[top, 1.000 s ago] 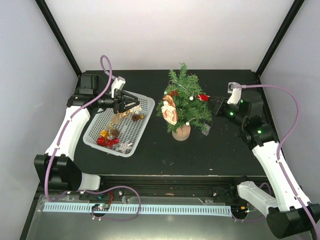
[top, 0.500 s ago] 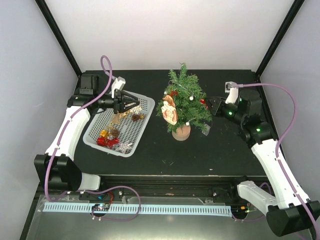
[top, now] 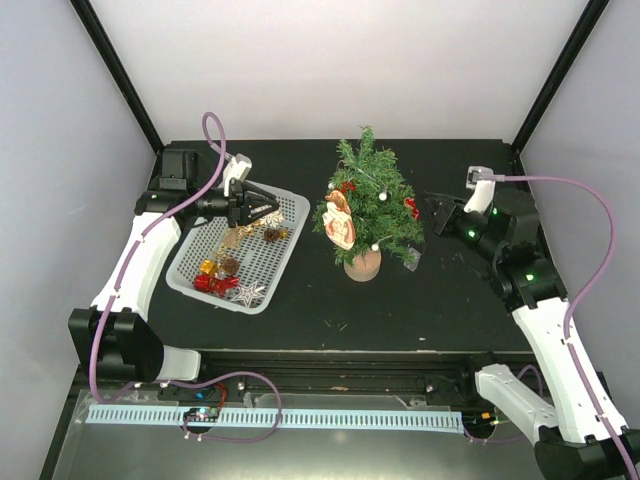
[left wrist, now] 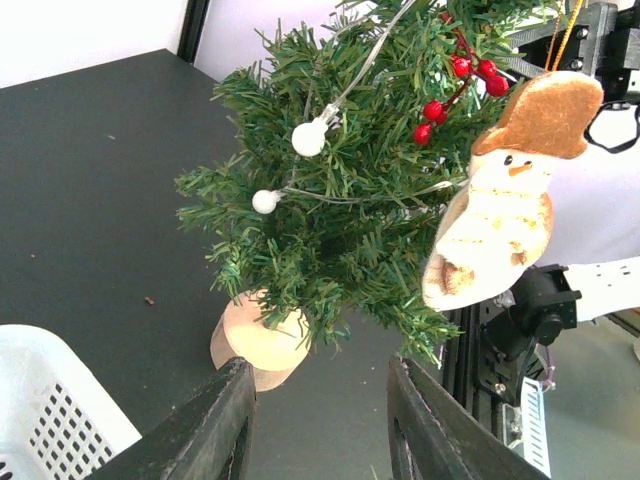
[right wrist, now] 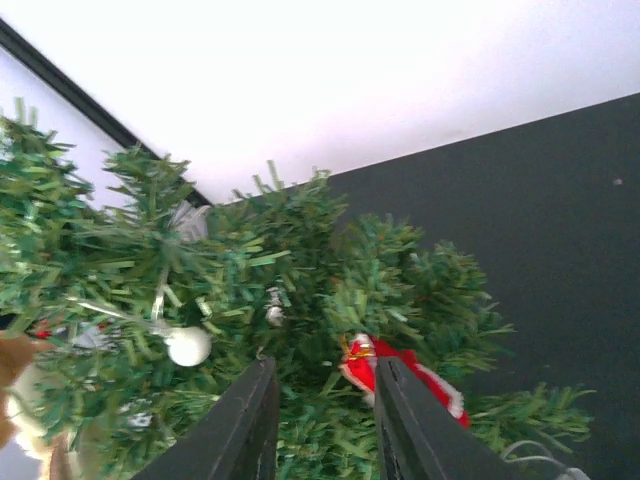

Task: Decorate the small christmas tree

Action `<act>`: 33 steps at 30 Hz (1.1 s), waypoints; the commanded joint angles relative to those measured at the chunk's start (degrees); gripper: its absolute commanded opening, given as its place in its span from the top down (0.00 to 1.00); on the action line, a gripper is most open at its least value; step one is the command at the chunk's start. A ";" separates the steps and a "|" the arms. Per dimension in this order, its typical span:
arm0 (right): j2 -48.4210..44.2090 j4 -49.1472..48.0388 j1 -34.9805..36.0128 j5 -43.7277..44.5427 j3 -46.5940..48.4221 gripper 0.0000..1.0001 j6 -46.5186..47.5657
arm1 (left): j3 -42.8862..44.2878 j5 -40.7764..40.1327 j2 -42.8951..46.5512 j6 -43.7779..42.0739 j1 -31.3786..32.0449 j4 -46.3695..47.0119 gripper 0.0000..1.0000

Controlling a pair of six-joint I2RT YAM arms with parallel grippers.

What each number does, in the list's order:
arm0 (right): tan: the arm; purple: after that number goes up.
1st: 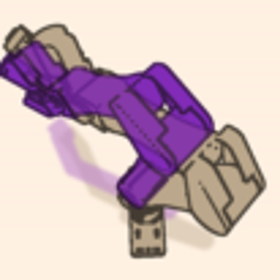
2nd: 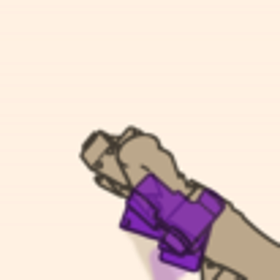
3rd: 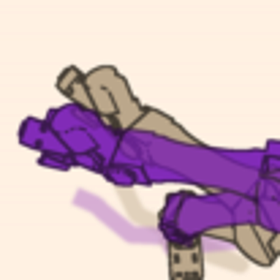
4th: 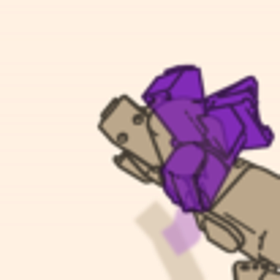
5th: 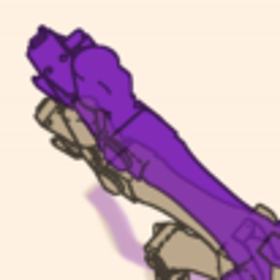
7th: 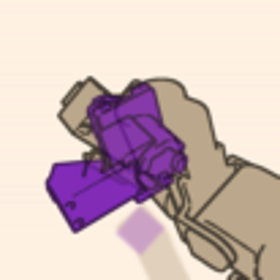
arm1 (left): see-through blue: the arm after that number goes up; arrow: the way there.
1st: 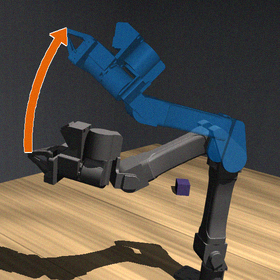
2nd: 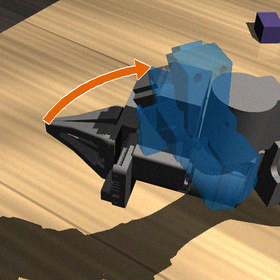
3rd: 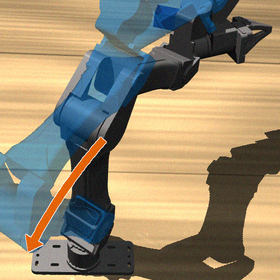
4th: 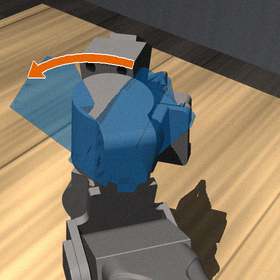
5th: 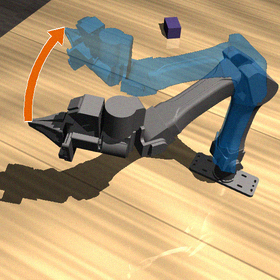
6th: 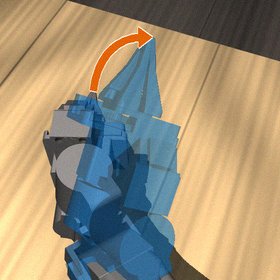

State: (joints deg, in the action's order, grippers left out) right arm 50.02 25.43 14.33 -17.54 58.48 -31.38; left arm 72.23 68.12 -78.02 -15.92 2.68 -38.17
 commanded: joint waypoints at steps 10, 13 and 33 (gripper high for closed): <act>7.74 1.66 -2.47 1.73 -1.23 0.97 0.14 | -0.22 -1.14 1.30 -1.26 -0.41 1.75 0.62; 9.63 2.02 -2.46 -0.75 -0.34 0.99 0.85 | -0.16 -1.19 1.37 -1.36 -0.45 1.66 0.62; 12.37 -1.41 -2.37 -8.85 -2.49 0.99 1.21 | -0.07 -0.53 1.08 -0.96 -0.48 1.99 0.61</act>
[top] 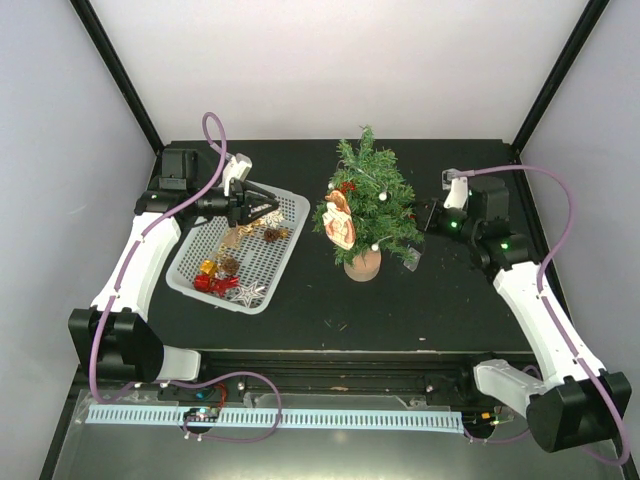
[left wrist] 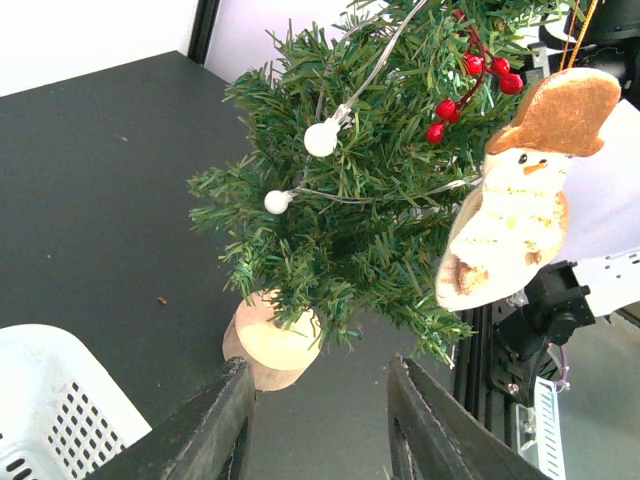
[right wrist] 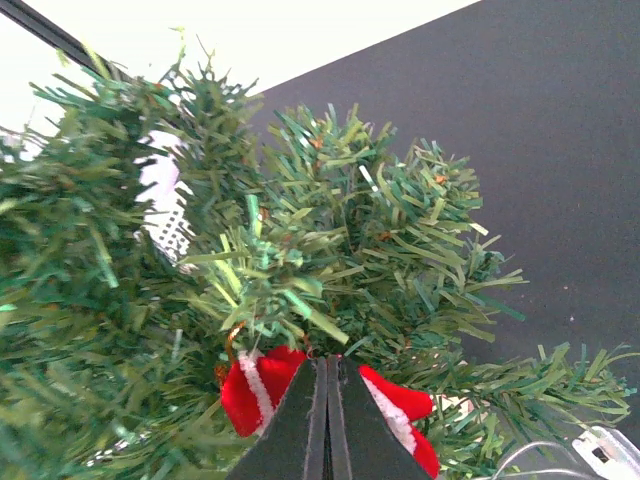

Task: Decorate the small christmas tree

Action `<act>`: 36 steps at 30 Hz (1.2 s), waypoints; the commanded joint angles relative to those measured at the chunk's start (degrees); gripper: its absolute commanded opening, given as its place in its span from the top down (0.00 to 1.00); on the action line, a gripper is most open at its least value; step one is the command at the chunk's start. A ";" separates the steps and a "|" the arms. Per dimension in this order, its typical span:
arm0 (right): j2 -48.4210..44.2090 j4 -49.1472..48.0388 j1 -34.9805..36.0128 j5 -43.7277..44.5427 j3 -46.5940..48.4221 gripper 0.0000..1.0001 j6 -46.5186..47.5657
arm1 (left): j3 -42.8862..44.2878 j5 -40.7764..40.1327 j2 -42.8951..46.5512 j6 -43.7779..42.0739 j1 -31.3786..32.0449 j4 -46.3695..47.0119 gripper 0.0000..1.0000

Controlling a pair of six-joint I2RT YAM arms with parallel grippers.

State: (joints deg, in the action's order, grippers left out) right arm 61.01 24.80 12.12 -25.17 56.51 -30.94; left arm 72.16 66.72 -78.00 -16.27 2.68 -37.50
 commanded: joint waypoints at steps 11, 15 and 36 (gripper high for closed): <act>-0.02 -0.94 0.18 0.91 0.24 0.99 1.07 | -0.27 0.75 0.98 -0.67 -0.48 1.39 0.62; -2.77 1.15 0.17 4.95 1.32 0.99 1.64 | -0.23 0.13 1.45 -0.78 -0.57 1.47 0.62; -13.09 11.95 0.01 18.12 -1.05 0.50 4.18 | 1.65 -5.43 1.09 -3.48 -10.89 -1.66 0.63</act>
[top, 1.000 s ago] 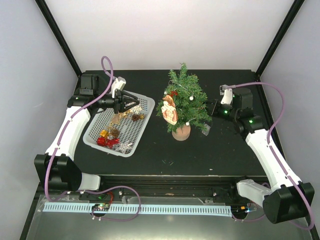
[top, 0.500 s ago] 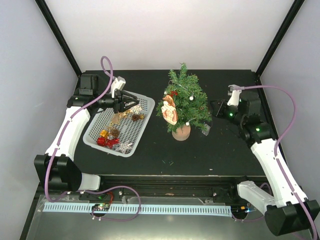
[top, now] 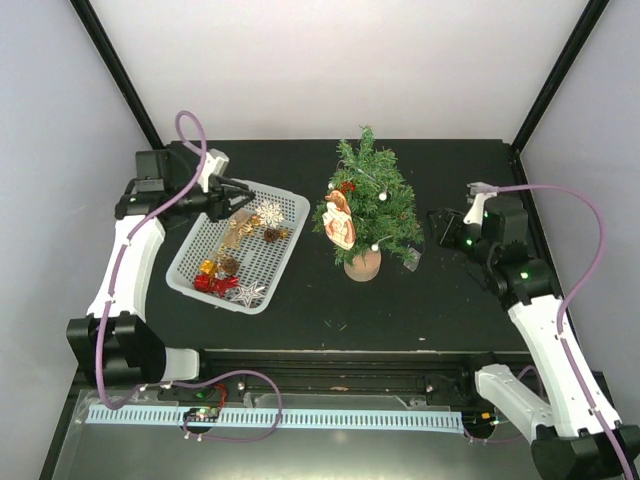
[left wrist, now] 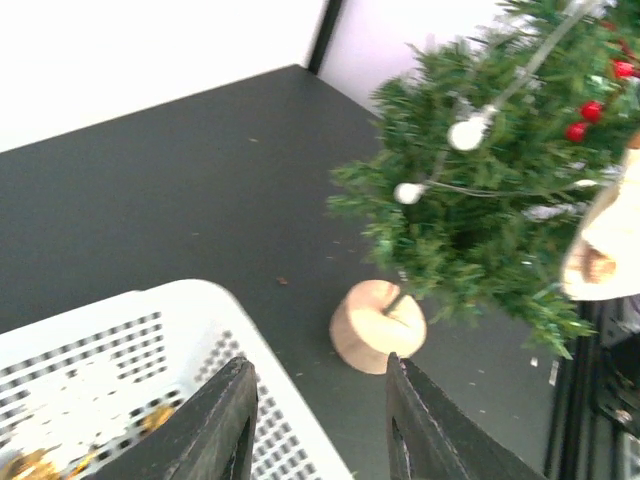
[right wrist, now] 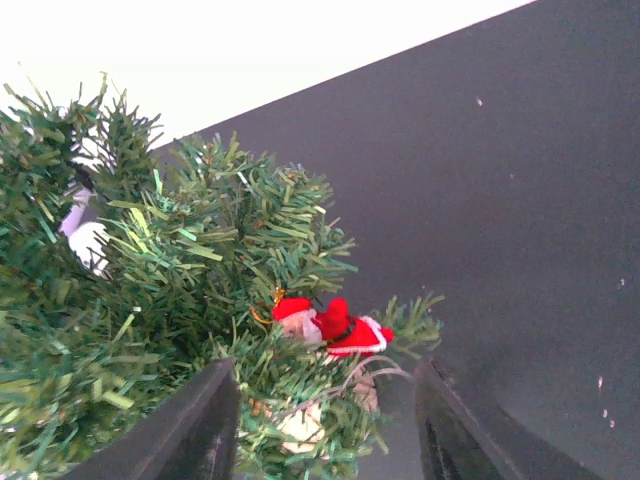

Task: Decorate the small christmas tree

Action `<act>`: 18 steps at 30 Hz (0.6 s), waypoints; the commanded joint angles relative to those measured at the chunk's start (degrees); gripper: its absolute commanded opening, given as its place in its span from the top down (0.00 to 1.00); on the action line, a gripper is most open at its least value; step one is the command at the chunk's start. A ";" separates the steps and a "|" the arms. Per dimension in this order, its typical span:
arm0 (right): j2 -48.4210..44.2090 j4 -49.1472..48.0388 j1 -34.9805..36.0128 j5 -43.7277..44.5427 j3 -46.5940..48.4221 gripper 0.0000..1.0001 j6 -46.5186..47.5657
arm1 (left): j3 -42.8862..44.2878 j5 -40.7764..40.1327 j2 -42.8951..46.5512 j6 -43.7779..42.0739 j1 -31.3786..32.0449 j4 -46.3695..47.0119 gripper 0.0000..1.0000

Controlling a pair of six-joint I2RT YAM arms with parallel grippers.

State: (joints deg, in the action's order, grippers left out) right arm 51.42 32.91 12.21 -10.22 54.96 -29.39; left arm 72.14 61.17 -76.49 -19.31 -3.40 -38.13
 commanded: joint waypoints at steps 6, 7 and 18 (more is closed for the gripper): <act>-10.91 7.24 -0.01 -1.38 0.41 0.18 7.32 | 2.05 0.01 -2.61 -7.89 -6.93 -8.58 0.61; -12.34 7.51 -0.02 -4.08 0.38 0.14 7.78 | 1.50 -0.10 -1.92 -8.81 -6.90 -9.17 0.60; -27.70 12.13 2.32 -19.31 1.16 0.00 7.16 | -0.12 5.33 12.96 -26.37 -6.94 -27.84 0.35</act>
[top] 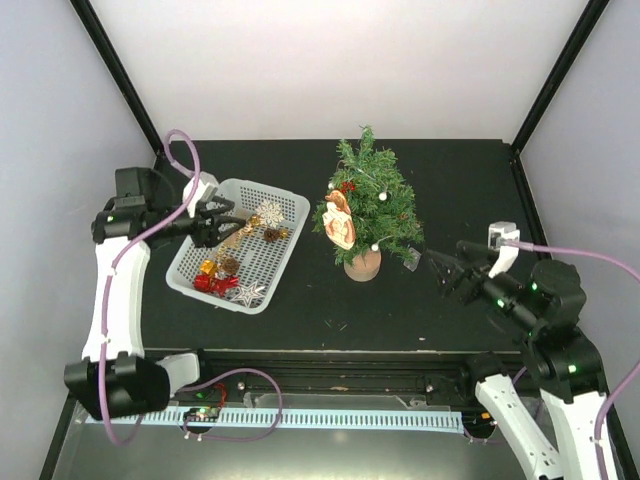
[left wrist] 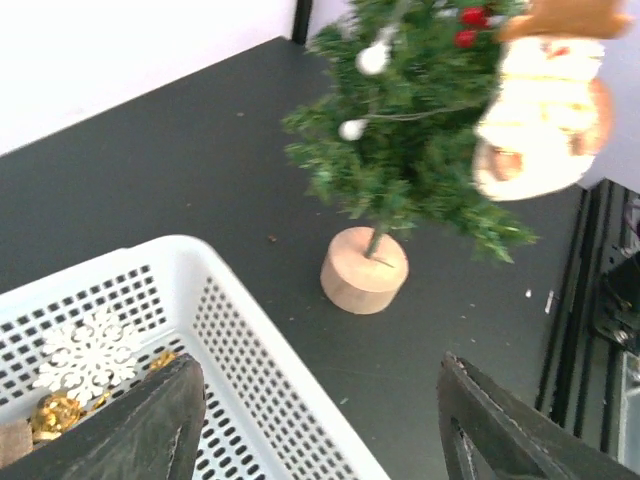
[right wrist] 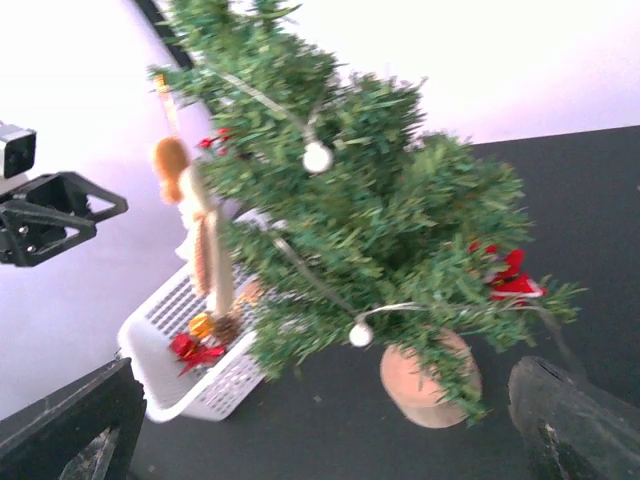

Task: Decorate the small christmas tree

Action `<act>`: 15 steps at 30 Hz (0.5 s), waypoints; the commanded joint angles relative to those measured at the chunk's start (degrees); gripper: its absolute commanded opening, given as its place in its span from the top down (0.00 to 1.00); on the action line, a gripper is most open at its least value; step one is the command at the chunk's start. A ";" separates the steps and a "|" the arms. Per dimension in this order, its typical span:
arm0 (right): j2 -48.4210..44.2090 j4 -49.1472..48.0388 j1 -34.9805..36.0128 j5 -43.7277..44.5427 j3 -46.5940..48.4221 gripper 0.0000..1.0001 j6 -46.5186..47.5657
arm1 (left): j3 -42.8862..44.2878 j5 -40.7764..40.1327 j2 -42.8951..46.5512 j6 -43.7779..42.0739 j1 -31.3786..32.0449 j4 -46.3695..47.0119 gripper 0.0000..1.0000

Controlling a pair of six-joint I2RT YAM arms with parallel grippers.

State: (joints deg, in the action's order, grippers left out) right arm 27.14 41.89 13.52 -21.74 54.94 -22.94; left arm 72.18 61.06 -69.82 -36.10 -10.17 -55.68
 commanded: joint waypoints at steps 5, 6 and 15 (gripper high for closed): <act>-9.54 6.60 1.35 -8.25 1.03 0.00 -0.07 | -2.66 7.67 15.99 -11.13 -0.07 -13.48 0.17; -10.66 7.41 1.32 -7.50 0.78 0.00 -0.37 | -2.76 8.08 17.51 -11.55 0.05 -14.61 0.17; -21.37 13.28 1.25 -4.42 -0.11 0.00 -3.33 | -3.85 9.43 28.98 -11.30 0.06 -21.14 0.16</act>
State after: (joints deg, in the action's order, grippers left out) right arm 8.75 51.42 14.48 -27.24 54.98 -24.62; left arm 69.19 67.83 -44.10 -46.72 -10.15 -72.66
